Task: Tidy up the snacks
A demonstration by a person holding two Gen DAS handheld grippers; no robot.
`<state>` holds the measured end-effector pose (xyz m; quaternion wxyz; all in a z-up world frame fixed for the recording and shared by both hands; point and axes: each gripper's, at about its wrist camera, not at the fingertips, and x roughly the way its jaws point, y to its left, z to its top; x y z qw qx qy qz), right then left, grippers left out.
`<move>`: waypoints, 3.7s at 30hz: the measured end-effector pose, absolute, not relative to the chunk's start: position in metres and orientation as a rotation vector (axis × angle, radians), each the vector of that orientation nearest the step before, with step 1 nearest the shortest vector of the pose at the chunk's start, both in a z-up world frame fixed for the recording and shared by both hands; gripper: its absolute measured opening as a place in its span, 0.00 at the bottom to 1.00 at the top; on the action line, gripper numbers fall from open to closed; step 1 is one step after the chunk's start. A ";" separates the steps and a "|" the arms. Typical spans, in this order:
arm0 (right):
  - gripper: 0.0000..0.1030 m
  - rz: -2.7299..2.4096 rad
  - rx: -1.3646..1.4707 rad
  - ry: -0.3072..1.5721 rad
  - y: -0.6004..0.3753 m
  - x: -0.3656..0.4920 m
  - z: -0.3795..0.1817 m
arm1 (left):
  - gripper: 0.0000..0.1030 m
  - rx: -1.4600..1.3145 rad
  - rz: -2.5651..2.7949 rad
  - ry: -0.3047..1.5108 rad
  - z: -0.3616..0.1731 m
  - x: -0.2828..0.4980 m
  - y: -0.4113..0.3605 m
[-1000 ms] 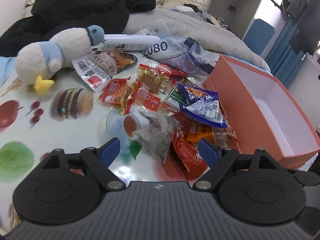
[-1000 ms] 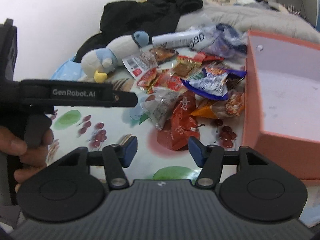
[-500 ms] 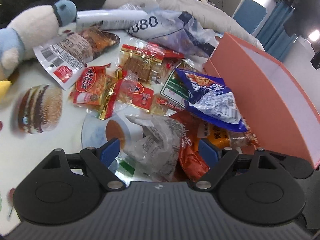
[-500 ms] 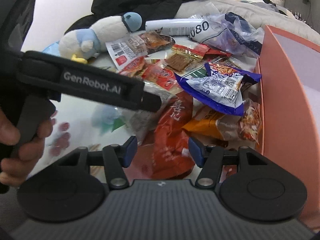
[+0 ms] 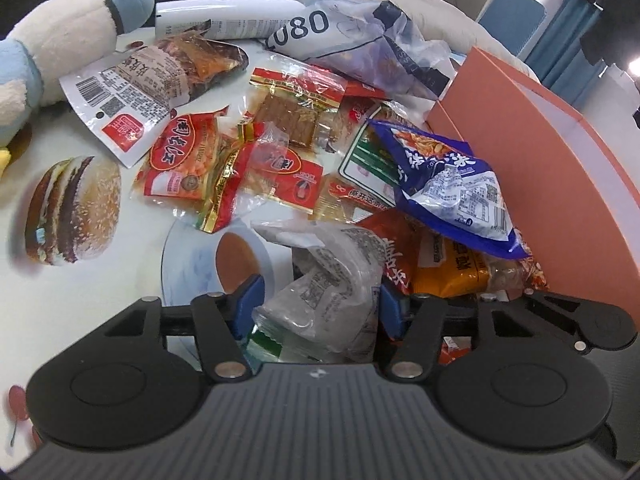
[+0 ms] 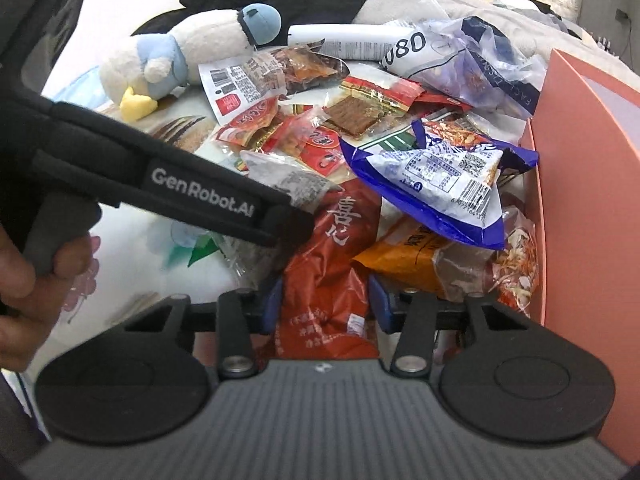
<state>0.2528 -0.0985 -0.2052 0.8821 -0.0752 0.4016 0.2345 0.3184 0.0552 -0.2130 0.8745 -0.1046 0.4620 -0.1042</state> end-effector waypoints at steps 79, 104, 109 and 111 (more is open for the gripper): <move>0.46 0.182 0.093 0.589 -0.313 0.125 -0.047 | 0.62 -0.300 -0.378 0.700 -0.050 0.188 -0.127; 0.54 0.177 0.162 0.733 -0.367 0.254 -0.127 | 0.62 -0.239 -0.349 0.832 -0.114 0.324 -0.168; 0.68 0.192 0.181 0.716 -0.366 0.251 -0.124 | 0.62 -0.235 -0.350 0.819 -0.108 0.315 -0.163; 0.68 0.193 0.185 0.707 -0.365 0.246 -0.120 | 0.62 -0.235 -0.352 0.806 -0.102 0.308 -0.159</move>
